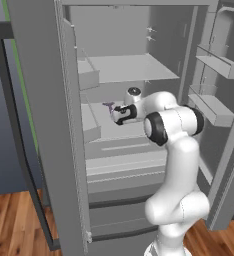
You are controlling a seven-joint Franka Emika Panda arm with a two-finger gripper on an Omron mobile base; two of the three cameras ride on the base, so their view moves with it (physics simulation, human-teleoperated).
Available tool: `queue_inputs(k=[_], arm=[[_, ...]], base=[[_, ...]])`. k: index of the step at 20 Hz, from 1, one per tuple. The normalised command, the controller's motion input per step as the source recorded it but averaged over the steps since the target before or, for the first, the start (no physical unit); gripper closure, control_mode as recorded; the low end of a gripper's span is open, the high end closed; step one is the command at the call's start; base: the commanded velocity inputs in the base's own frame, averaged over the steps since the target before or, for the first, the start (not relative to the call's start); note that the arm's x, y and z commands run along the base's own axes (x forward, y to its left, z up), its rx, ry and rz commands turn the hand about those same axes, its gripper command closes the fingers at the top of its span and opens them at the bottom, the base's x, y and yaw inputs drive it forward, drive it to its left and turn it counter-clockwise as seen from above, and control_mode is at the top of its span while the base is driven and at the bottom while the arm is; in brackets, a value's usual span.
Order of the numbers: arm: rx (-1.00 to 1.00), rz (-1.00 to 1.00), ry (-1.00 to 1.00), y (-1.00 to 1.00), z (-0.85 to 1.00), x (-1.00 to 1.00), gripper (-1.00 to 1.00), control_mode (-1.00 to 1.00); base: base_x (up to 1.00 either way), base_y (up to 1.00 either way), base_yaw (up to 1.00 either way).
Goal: Pick the pear and peach from the fridge and place them on the plate next to the blender to make a fruit smoothie.
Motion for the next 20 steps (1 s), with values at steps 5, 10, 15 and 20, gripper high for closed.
queue_inputs(k=[5,10,15,20], arm=[[0.0,0.0,0.0,0.0,-0.27,0.47,-1.0,-1.0],[0.0,0.0,0.0,0.0,-0.28,0.49,-1.0,-1.0],[0.0,0.0,0.0,-0.1,-0.44,0.14,1.0,-1.0],[0.0,0.0,0.0,-0.13,-0.32,-0.03,1.0,-1.0]], base=[[0.0,0.0,0.0],[0.0,0.0,0.0],[0.0,0.0,0.0],[0.0,0.0,0.0]])
